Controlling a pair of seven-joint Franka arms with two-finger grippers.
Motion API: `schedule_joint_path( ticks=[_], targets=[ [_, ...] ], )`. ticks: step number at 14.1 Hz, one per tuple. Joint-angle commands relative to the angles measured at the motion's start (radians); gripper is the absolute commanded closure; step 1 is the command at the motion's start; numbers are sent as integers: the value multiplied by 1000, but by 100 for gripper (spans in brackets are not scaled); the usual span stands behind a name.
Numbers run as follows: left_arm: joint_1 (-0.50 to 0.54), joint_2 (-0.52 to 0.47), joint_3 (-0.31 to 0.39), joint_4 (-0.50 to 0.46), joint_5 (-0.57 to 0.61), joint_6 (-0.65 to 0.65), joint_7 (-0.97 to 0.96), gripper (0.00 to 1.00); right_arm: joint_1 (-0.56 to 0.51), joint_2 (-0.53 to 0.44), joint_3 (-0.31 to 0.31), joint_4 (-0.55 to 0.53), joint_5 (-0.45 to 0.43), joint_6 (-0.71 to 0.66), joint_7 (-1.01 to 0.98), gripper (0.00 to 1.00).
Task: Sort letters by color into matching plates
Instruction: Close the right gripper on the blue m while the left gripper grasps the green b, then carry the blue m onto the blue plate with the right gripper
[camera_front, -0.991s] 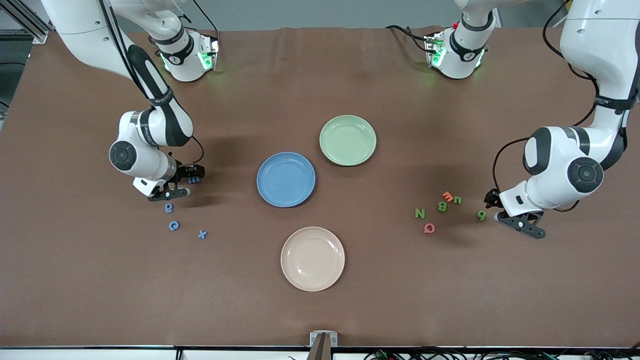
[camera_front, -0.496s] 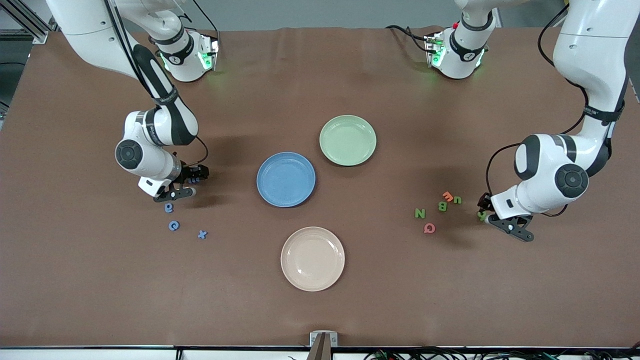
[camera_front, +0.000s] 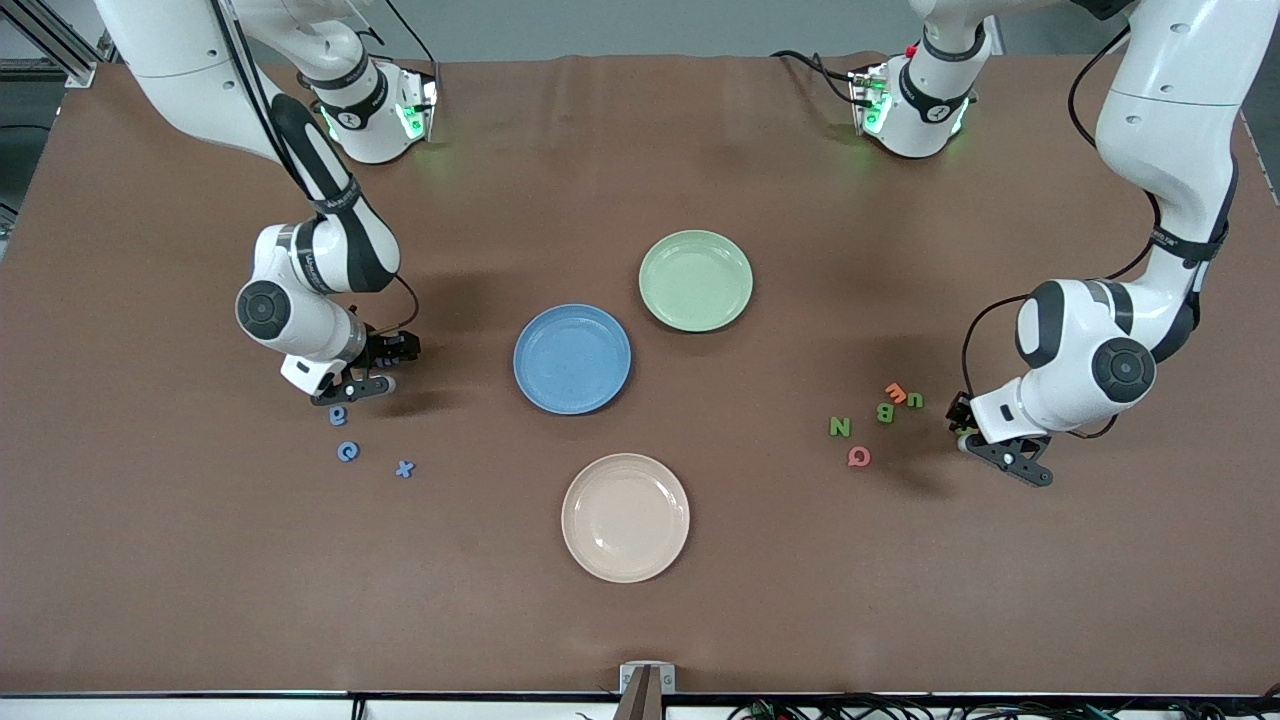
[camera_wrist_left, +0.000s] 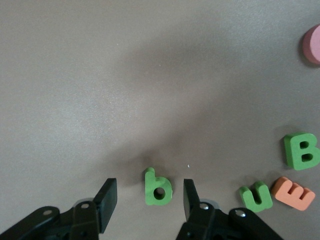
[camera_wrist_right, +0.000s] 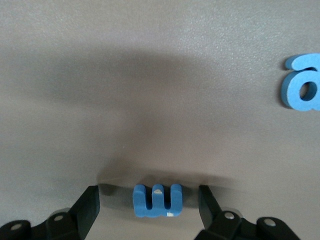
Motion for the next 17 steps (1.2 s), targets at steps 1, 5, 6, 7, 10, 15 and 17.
schedule_joint_path(
  ticks=[1,5,6,7,10,15,17],
  targets=[
    [4,10,-3,2,9,14,7,41,9,11,-5,5,22,10,-34,13],
    [6,22,-1,2,11,29,4,45,4,11,-7,4,20,10,-75,32],
    [6,27,-1,0,11,29,3,45,3,11,-7,4,20,10,-81,36],
    [6,27,-1,0,11,29,3,46,3,11,-7,4,20,11,-83,38],
    [7,27,-1,-1,11,26,3,47,4,13,-7,4,20,11,-84,52],
    [7,24,0,-7,12,20,1,50,-1,13,-7,5,20,1,-80,94],
    [7,22,0,-12,11,20,1,50,-2,11,-7,9,20,-7,-80,97]
  ],
)
